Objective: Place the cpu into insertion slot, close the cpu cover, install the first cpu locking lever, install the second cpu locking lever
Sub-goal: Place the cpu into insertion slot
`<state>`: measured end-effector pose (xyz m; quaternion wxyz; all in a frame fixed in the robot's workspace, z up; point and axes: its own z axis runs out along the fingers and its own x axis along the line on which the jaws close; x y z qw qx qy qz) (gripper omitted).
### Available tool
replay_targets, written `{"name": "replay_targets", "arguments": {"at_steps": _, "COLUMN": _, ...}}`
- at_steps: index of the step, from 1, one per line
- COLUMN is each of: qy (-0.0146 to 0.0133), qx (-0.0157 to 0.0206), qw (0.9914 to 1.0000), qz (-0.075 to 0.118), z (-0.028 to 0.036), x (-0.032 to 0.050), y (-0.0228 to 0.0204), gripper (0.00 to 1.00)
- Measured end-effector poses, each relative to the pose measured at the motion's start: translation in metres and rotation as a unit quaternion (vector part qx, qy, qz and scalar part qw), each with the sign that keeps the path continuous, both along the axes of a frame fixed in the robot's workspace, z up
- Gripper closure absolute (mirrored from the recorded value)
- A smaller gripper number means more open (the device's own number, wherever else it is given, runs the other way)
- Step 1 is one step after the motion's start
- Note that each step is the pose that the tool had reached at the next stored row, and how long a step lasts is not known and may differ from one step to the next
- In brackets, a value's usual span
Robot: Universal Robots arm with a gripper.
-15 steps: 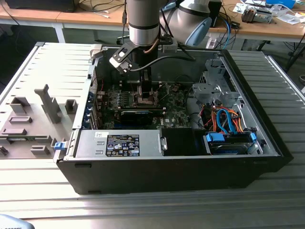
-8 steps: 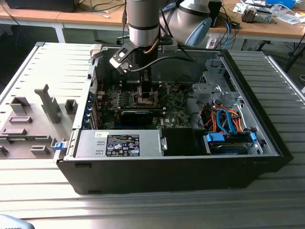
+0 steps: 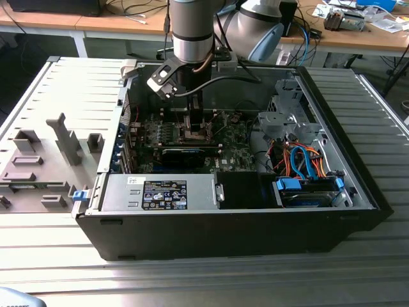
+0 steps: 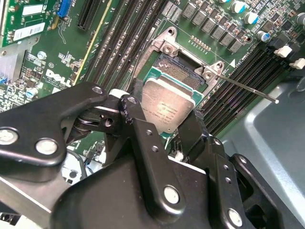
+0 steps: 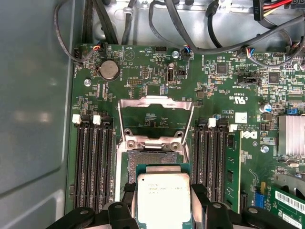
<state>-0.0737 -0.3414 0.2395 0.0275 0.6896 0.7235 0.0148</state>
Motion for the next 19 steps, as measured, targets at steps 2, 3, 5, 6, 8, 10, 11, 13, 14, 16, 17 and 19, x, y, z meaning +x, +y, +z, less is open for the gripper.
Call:
{"name": "replay_targets", "arguments": {"at_steps": 2, "qy": 0.0000, "qx": 0.0000, "qw": 1.00000, "qz": 0.000, "z": -0.0004, "x": 0.0000, "y": 0.0001, "gripper": 0.45}}
{"name": "replay_targets", "arguments": {"at_steps": 3, "qy": 0.0000, "qx": 0.0000, "qw": 1.00000, "qz": 0.000, "z": -0.0010, "x": 0.0000, "y": 0.0004, "gripper": 0.45}}
{"name": "replay_targets", "arguments": {"at_steps": 5, "qy": 0.0000, "qx": 0.0000, "qw": 1.00000, "qz": 0.000, "z": -0.0016, "x": 0.0000, "y": 0.0007, "gripper": 0.45}}
{"name": "replay_targets", "arguments": {"at_steps": 6, "qy": 0.0000, "qx": 0.0000, "qw": 1.00000, "qz": 0.000, "z": -0.0017, "x": 0.0000, "y": 0.0008, "gripper": 0.45}}
{"name": "replay_targets", "arguments": {"at_steps": 8, "qy": 0.0000, "qx": 0.0000, "qw": 1.00000, "qz": 0.000, "z": -0.0020, "x": 0.0000, "y": 0.0009, "gripper": 0.45}}
{"name": "replay_targets", "arguments": {"at_steps": 10, "qy": 0.0000, "qx": 0.0000, "qw": 1.00000, "qz": 0.000, "z": -0.0023, "x": 0.0000, "y": 0.0011, "gripper": 0.45}}
{"name": "replay_targets", "arguments": {"at_steps": 11, "qy": 0.0000, "qx": 0.0000, "qw": 1.00000, "qz": 0.000, "z": -0.0024, "x": 0.0000, "y": 0.0012, "gripper": 0.45}}
{"name": "replay_targets", "arguments": {"at_steps": 13, "qy": 0.0000, "qx": 0.0000, "qw": 1.00000, "qz": 0.000, "z": -0.0026, "x": 0.0000, "y": 0.0013, "gripper": 0.45}}
{"name": "replay_targets", "arguments": {"at_steps": 14, "qy": 0.0000, "qx": 0.0000, "qw": 1.00000, "qz": 0.000, "z": -0.0028, "x": 0.0000, "y": 0.0014, "gripper": 0.45}}
{"name": "replay_targets", "arguments": {"at_steps": 16, "qy": 0.0000, "qx": 0.0000, "qw": 1.00000, "qz": 0.000, "z": -0.0031, "x": 0.0000, "y": 0.0015, "gripper": 0.45}}
{"name": "replay_targets", "arguments": {"at_steps": 17, "qy": 0.0000, "qx": 0.0000, "qw": 1.00000, "qz": 0.000, "z": -0.0033, "x": 0.0000, "y": 0.0016, "gripper": 0.45}}
{"name": "replay_targets", "arguments": {"at_steps": 19, "qy": 0.0000, "qx": 0.0000, "qw": 1.00000, "qz": 0.000, "z": -0.0037, "x": 0.0000, "y": 0.0018, "gripper": 0.45}}
